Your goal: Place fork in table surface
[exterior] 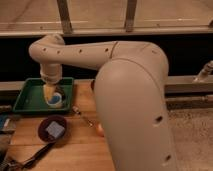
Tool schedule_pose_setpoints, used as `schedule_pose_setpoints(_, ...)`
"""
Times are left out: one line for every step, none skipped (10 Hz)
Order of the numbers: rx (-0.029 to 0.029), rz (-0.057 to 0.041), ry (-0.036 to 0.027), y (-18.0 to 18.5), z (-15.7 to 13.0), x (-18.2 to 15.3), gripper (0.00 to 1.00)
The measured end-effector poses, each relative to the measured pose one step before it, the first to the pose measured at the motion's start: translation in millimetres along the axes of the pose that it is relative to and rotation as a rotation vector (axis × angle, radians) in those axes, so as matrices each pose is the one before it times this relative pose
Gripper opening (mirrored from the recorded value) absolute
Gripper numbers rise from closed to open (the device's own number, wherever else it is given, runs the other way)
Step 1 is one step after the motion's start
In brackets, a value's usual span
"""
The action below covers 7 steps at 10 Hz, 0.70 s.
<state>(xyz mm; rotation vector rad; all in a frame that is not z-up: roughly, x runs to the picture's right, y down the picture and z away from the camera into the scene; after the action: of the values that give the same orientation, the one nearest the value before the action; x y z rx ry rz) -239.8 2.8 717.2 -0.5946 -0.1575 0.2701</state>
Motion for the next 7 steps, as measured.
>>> schedule_pose_setpoints(0.01293,0.04906,-0.00133,7.11,-3.04,21.61,0.77)
schedule_pose_setpoints(0.01557,0.06899,-0.00715,6.54,-3.09,27.36,0.77)
schedule_pose_setpoints(0.01552,0.05596,-0.00650,-2.29,-2.72,21.55,0.77)
schedule_pose_setpoints(0.00857,0.05396,-0.00707,1.40,-2.19,19.69,0.77)
schedule_pose_setpoints(0.00372,0.02132,-0.00406,0.52,-0.98,7.78,0.77)
schedule_pose_setpoints(0.00198,0.00168,-0.00079,-0.33,-0.45,0.93,0.77)
schedule_pose_setpoints(-0.00097,-0.00085,0.00035,0.42,0.48,-0.36,0.77)
